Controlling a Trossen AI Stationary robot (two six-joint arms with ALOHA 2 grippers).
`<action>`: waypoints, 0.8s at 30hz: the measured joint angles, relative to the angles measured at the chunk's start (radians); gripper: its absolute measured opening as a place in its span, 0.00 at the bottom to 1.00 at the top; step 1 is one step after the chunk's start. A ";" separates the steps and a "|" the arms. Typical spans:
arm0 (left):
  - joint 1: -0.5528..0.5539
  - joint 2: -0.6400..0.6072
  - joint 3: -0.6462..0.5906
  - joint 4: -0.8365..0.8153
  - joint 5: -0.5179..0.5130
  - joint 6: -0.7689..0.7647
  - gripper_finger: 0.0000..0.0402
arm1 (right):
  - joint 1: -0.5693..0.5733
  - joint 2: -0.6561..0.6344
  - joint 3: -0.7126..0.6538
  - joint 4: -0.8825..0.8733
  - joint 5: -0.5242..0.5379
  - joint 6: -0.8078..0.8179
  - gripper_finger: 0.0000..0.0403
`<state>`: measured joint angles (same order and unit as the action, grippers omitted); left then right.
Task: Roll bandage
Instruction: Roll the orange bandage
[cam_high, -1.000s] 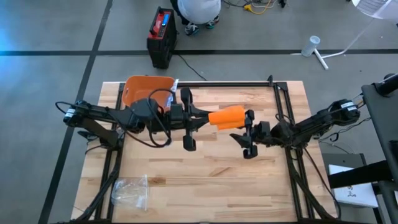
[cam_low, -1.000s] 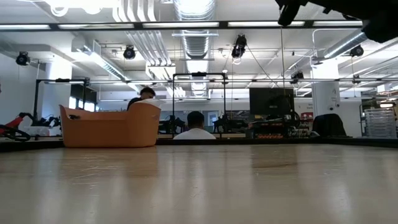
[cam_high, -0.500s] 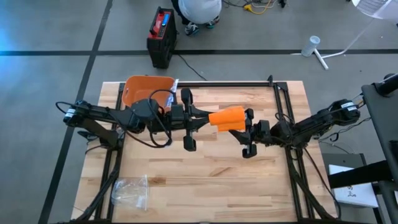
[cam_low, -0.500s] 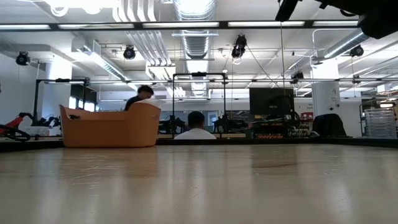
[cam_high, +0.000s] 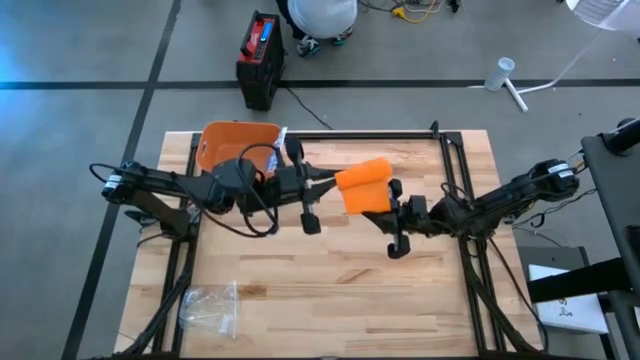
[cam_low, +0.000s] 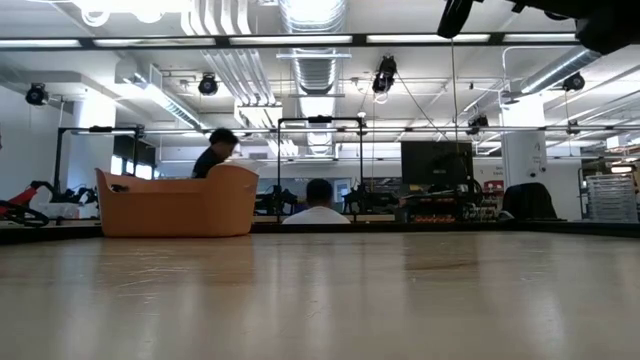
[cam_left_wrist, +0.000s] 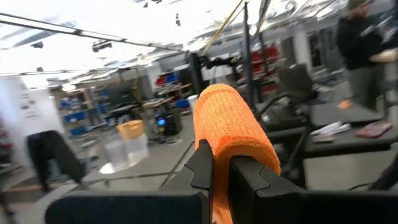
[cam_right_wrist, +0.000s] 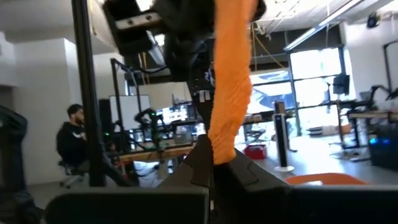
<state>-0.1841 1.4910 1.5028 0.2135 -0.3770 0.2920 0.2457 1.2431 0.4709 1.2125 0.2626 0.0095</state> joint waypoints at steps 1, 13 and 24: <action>0.004 0.000 0.000 -0.007 -0.013 0.012 0.03 | 0.006 -0.005 0.000 -0.005 -0.001 0.011 0.00; 0.084 0.000 -0.041 -0.030 -0.035 0.066 0.03 | 0.105 -0.099 0.000 -0.082 -0.011 0.064 0.00; 0.099 0.000 -0.042 -0.033 -0.032 0.079 0.03 | 0.124 -0.109 0.052 -0.174 -0.027 0.042 0.00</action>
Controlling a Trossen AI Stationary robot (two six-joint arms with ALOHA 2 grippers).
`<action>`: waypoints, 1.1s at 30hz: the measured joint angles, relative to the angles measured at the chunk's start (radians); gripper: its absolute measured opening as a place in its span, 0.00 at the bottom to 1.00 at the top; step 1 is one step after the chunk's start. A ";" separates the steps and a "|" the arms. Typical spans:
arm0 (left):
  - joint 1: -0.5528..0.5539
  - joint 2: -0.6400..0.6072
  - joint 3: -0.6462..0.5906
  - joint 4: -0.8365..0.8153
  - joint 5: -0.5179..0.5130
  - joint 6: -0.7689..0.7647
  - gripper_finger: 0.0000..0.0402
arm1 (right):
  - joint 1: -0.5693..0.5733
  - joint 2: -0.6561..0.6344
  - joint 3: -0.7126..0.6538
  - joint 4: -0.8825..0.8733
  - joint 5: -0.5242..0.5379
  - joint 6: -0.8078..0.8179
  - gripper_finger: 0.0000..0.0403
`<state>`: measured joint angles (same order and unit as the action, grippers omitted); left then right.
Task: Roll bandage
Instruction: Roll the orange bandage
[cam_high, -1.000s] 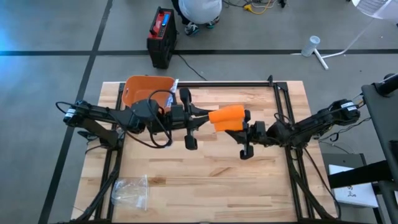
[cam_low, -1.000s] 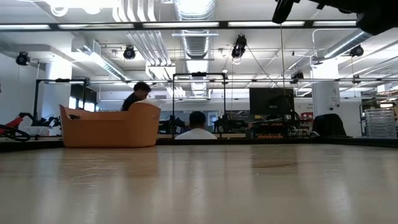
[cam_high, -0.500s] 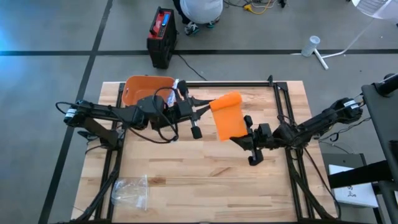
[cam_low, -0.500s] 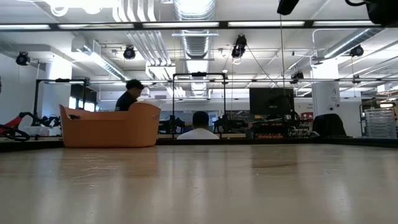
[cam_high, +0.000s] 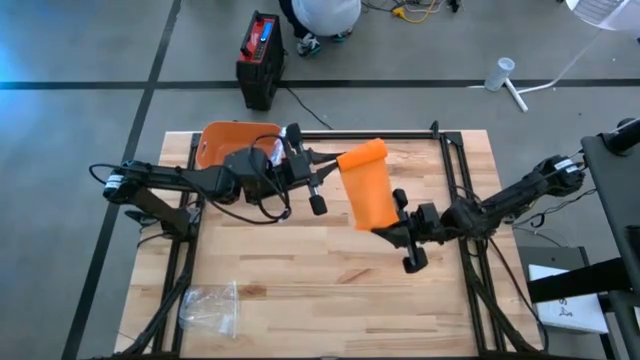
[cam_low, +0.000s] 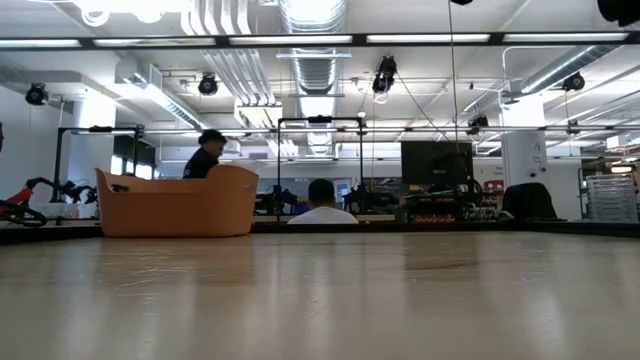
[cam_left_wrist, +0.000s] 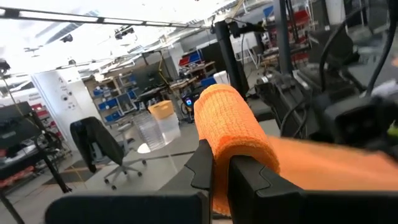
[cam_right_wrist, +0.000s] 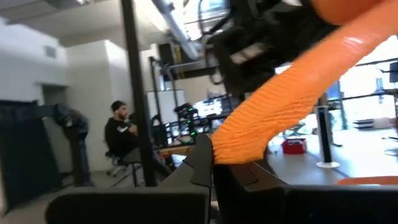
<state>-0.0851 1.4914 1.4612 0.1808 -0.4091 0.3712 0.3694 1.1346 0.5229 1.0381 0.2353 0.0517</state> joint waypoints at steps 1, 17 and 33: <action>0.001 0.000 -0.001 -0.007 0.000 0.013 0.03 | 0.005 0.002 0.012 -0.014 -0.011 -0.003 0.00; 0.015 -0.003 -0.101 0.007 0.003 0.058 0.02 | 0.122 -0.002 0.231 -0.291 -0.022 -0.242 0.00; 0.016 -0.003 -0.247 0.135 0.027 0.010 0.02 | 0.121 -0.022 0.391 -0.381 0.122 -0.449 0.00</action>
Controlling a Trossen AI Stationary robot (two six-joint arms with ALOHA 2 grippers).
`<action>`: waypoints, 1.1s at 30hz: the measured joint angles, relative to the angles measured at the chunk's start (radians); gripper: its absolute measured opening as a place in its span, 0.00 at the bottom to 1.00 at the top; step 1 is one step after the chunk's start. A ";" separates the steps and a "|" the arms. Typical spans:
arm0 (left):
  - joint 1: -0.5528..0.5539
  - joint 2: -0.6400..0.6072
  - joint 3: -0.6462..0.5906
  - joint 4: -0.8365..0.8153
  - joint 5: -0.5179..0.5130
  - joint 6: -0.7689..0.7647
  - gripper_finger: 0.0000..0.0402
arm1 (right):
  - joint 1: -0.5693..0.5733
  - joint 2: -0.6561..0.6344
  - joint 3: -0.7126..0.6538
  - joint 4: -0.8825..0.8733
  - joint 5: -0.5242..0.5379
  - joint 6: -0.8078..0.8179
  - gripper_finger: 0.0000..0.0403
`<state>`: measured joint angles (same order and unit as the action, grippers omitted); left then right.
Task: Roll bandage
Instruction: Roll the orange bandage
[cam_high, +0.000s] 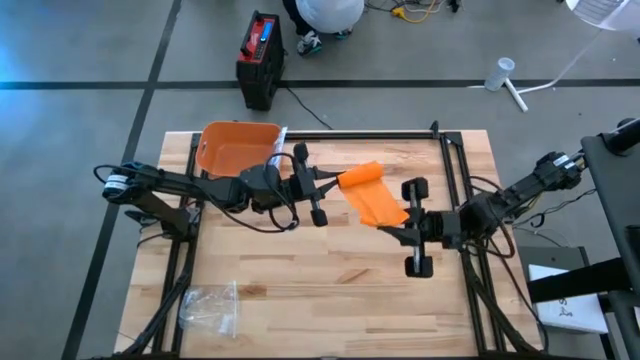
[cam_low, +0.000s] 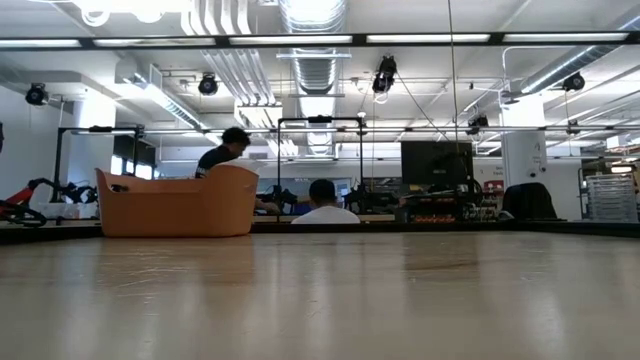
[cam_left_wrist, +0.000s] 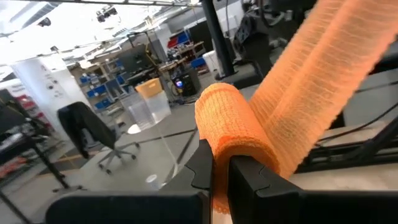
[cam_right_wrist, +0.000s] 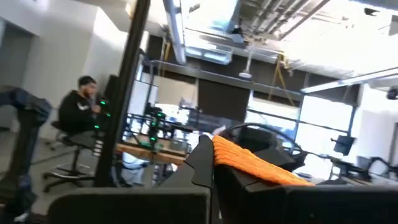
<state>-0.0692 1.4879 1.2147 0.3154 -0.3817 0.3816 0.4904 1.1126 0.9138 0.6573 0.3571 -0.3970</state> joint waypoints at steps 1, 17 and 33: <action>0.000 0.000 -0.003 0.003 0.008 -0.012 0.02 | 0.000 0.000 0.014 -0.016 0.011 -0.007 0.00; -0.050 0.068 -0.008 -0.037 0.058 -0.032 0.02 | -0.120 -0.006 0.063 -0.154 0.132 -0.031 0.00; -0.072 0.068 -0.030 -0.054 0.050 -0.041 0.02 | -0.107 -0.047 0.062 -0.191 0.161 -0.048 0.00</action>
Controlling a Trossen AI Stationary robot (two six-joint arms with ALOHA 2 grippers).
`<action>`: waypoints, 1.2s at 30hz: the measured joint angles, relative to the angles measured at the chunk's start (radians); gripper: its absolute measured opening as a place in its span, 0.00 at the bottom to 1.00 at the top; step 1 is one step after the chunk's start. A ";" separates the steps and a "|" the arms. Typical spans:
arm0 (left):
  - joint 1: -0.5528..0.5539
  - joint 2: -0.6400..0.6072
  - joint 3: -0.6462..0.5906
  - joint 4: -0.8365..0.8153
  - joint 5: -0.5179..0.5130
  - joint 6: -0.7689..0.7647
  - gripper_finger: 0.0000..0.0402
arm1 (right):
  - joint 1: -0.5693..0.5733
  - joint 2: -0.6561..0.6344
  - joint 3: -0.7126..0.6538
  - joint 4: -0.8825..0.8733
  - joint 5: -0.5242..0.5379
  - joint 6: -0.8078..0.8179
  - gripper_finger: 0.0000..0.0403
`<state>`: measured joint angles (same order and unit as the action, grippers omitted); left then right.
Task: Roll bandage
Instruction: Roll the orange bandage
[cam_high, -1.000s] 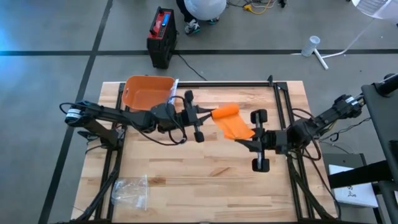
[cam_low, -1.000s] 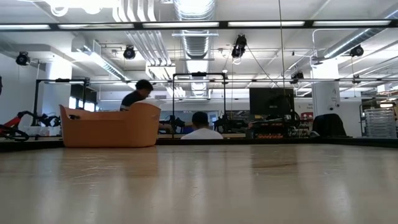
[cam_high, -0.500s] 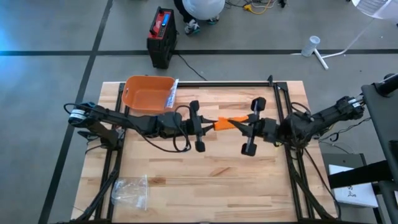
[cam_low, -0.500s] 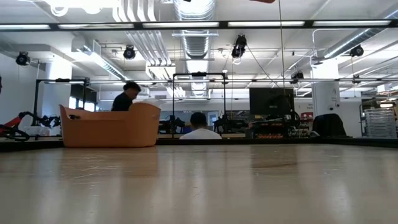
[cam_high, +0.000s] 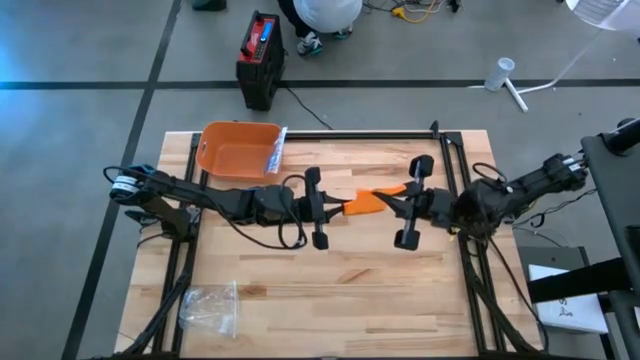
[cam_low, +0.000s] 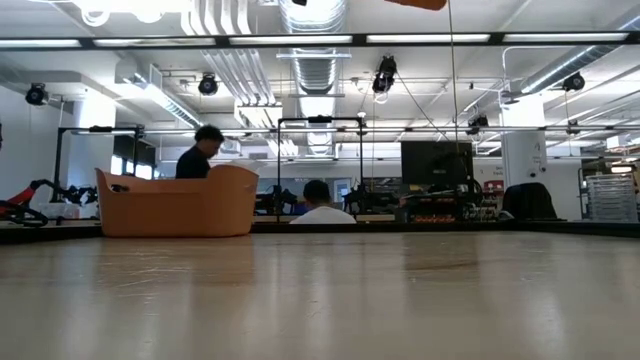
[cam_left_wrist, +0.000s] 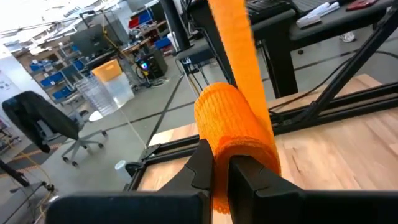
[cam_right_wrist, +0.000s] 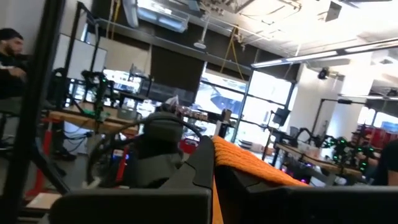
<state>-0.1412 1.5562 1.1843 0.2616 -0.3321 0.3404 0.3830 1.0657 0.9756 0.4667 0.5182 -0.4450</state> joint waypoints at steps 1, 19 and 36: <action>0.004 0.000 0.000 0.000 0.000 0.000 0.02 | 0.006 0.000 0.000 0.000 -0.002 0.000 0.00; 0.049 -0.089 0.000 -0.038 -0.104 0.043 0.02 | 0.097 0.002 0.015 -0.002 -0.024 0.027 0.00; 0.056 -0.226 -0.003 -0.039 -0.092 0.041 0.02 | 0.110 0.051 0.015 0.005 -0.104 0.083 0.00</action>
<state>-0.0849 1.3301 1.1814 0.2229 -0.4243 0.3810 0.4931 1.1168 0.9909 0.4716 0.4145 -0.3615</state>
